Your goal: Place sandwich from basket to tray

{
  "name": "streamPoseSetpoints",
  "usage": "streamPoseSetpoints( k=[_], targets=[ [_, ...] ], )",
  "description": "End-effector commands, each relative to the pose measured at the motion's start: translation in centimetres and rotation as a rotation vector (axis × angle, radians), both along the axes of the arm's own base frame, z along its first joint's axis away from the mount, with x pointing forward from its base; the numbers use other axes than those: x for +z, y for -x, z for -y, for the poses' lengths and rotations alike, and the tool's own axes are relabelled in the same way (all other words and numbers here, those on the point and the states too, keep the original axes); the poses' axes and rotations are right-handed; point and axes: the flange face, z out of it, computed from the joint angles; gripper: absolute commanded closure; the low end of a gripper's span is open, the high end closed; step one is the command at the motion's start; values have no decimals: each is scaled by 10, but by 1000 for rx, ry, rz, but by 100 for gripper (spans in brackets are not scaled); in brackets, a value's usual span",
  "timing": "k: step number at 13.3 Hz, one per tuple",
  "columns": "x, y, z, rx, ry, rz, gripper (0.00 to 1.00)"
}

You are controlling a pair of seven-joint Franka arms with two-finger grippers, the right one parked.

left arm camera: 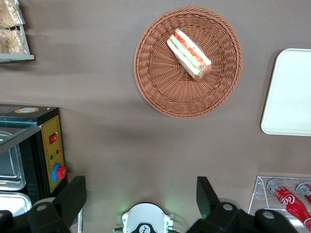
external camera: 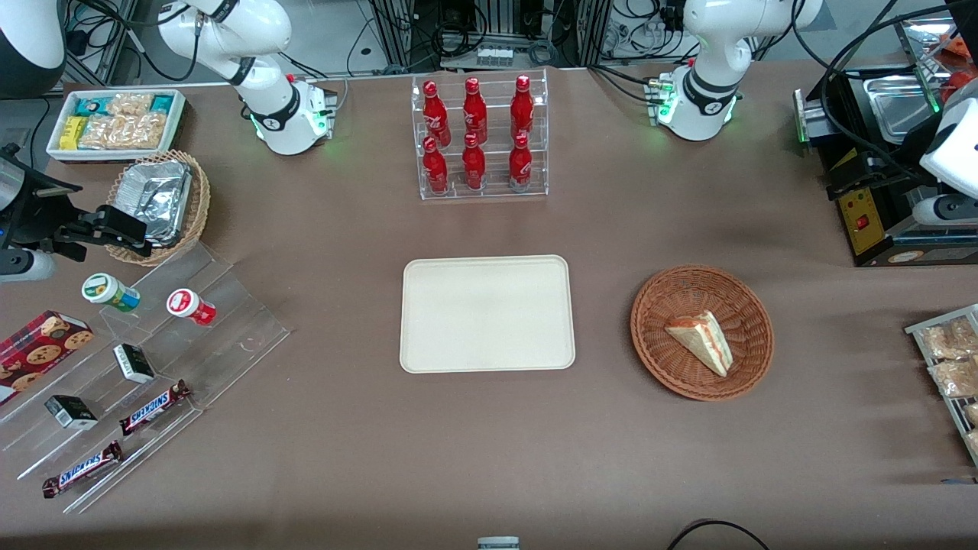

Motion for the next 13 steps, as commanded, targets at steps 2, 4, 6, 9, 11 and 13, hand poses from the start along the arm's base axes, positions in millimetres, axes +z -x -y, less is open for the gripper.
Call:
streamPoseSetpoints(
  k=[2,4,6,9,11,13],
  targets=[
    [5,-5,0,-29,10,10,0],
    [-6,-11,0,-26,1,-10,0],
    [-10,-12,0,-19,-1,-14,0],
    [-46,-34,-2,5,-7,-40,0],
    [-67,-44,-3,46,-17,-29,0],
    [-90,-50,-3,126,-29,-14,0]
  ],
)
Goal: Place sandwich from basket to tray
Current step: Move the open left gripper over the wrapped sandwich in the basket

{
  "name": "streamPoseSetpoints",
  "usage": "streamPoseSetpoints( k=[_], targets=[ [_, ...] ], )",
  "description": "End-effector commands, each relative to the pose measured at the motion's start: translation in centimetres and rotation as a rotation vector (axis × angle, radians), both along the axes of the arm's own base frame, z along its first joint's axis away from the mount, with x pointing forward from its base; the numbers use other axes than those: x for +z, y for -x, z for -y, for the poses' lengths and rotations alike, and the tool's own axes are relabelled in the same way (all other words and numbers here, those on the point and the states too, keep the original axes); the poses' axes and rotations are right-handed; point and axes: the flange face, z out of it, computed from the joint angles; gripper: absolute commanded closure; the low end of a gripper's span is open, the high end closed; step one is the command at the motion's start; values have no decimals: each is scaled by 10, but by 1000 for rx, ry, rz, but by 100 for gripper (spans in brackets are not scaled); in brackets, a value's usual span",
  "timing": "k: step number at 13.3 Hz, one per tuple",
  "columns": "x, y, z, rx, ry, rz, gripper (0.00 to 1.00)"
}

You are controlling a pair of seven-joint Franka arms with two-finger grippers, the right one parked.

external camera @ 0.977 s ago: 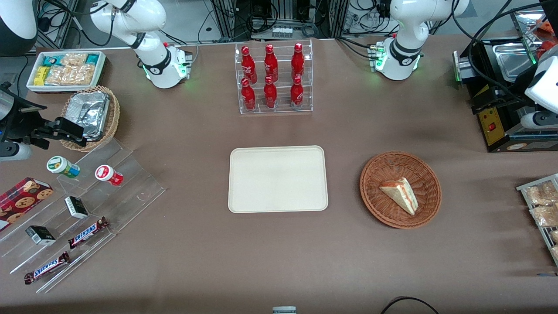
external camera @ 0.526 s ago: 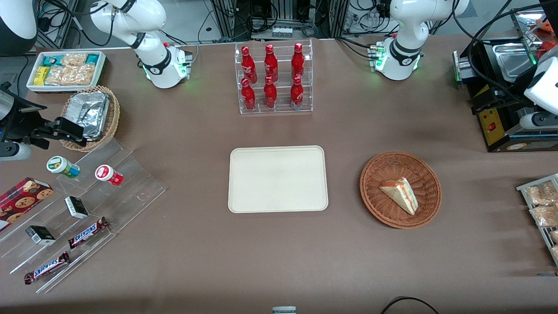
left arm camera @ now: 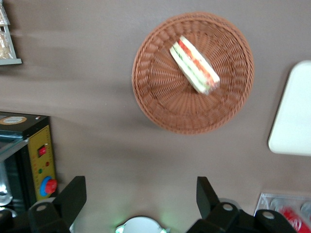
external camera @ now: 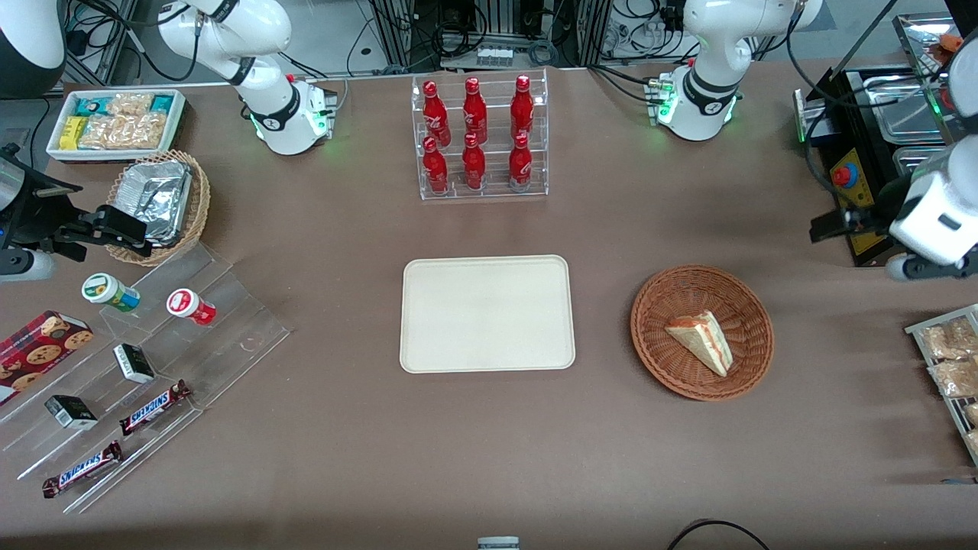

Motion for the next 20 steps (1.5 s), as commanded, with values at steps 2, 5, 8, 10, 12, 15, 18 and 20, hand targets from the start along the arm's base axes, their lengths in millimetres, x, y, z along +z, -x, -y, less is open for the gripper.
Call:
streamPoseSetpoints(
  k=[2,5,8,10,12,15,18,20],
  targets=[
    [-35,-9,-1,99,-27,19,0],
    [-75,-13,1,168,-36,38,0],
    [-119,-9,10,245,-35,78,0],
    [-158,-4,14,362,-36,134,0],
    [-177,-1,35,396,-28,174,0],
    [-204,-7,47,469,-26,174,0],
    [-224,-11,63,545,-30,171,0],
    [-235,-15,69,582,-25,187,0]
  ],
)
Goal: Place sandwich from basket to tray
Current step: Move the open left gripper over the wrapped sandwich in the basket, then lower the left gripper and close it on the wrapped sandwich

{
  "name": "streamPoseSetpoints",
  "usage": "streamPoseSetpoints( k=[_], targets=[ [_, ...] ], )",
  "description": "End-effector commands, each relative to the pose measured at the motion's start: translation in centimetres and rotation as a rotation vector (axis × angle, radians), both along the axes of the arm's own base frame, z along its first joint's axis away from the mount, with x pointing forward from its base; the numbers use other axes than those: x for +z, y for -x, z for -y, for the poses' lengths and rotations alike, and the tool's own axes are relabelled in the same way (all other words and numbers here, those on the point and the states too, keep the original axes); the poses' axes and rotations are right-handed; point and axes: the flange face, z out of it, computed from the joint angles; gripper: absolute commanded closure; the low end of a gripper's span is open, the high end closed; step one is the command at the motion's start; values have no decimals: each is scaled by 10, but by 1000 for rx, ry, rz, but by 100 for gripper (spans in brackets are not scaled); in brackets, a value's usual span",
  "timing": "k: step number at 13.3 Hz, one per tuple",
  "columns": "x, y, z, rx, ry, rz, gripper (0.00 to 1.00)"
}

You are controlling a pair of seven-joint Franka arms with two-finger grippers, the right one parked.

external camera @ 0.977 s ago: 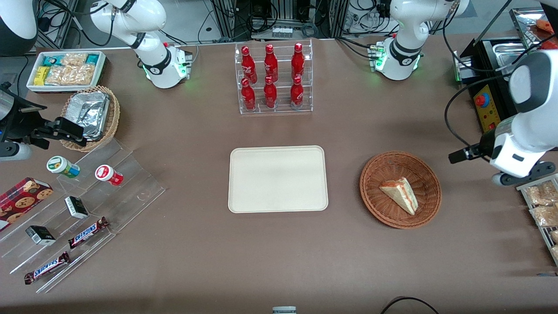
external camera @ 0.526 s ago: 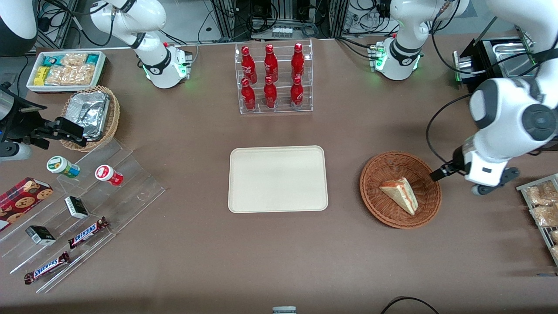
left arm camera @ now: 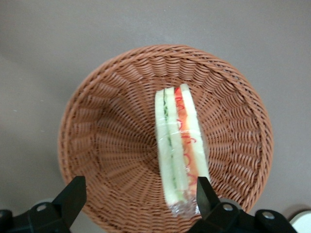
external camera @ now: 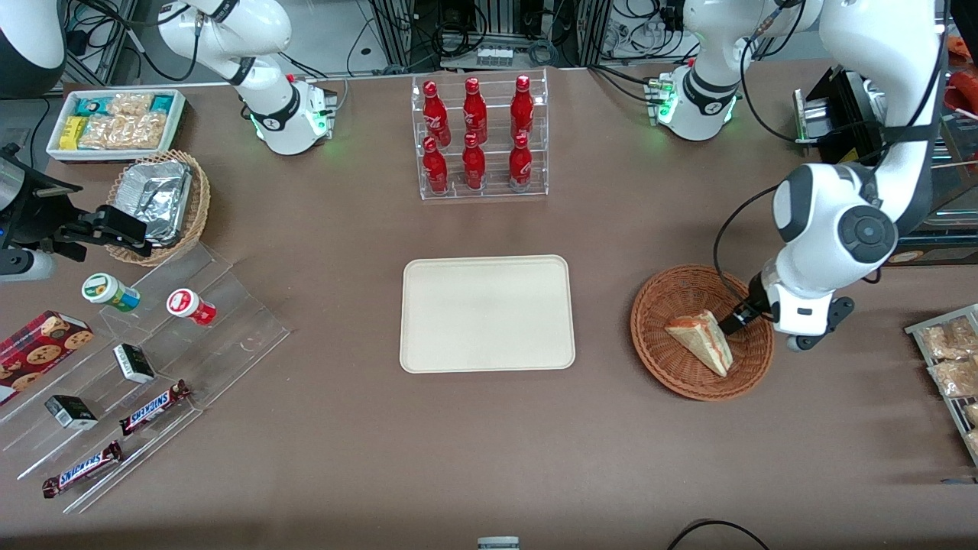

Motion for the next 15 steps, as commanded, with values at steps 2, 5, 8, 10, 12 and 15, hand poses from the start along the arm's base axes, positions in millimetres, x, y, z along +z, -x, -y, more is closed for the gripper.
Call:
streamPoseSetpoints(
  k=[2,5,8,10,12,15],
  targets=[
    [-11,-6,21,36,7,18,0],
    [-23,-8,34,51,9,24,0],
    [-37,-11,38,52,9,33,0],
    [-44,-11,38,49,5,24,0],
    [-48,-9,38,47,0,18,17],
    [-52,-14,39,81,1,15,91]
  ],
)
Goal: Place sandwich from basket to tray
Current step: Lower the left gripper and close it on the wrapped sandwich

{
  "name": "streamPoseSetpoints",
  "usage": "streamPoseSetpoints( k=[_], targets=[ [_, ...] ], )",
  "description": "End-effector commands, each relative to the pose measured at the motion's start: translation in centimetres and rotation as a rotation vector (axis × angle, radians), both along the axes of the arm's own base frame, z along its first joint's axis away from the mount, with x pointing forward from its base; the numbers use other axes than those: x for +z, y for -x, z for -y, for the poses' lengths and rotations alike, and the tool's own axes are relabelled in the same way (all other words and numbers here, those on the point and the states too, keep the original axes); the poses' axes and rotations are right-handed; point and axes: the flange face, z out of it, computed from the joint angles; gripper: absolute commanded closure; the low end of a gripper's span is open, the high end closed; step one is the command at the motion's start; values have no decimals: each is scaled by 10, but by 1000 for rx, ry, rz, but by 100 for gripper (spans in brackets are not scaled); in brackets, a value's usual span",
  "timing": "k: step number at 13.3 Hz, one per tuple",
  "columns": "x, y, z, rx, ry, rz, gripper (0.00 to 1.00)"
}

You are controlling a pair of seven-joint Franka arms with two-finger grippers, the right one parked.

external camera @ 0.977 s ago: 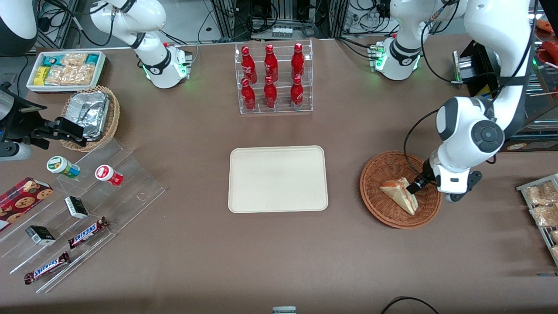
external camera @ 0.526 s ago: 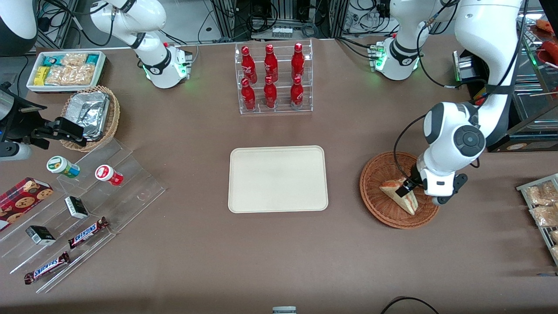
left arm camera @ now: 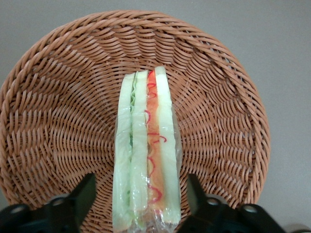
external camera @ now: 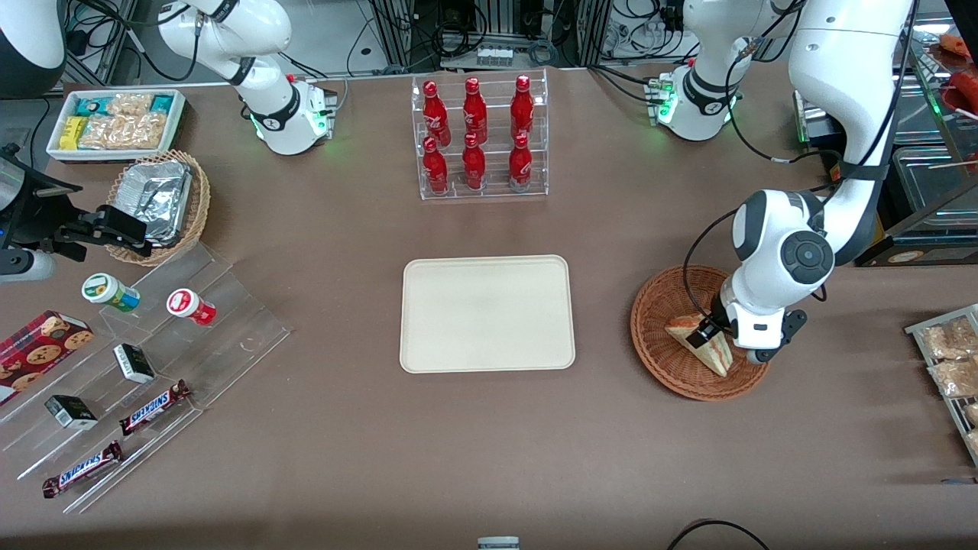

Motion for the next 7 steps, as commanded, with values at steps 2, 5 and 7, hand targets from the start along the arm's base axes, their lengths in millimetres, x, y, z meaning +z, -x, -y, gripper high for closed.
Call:
streamPoseSetpoints(
  k=[2,5,7],
  targets=[
    [6,-14,4,27,-6,20,100],
    [36,-25,7,13,-20,-39,100],
    [69,-30,20,-20,-42,-122,100]
  ],
)
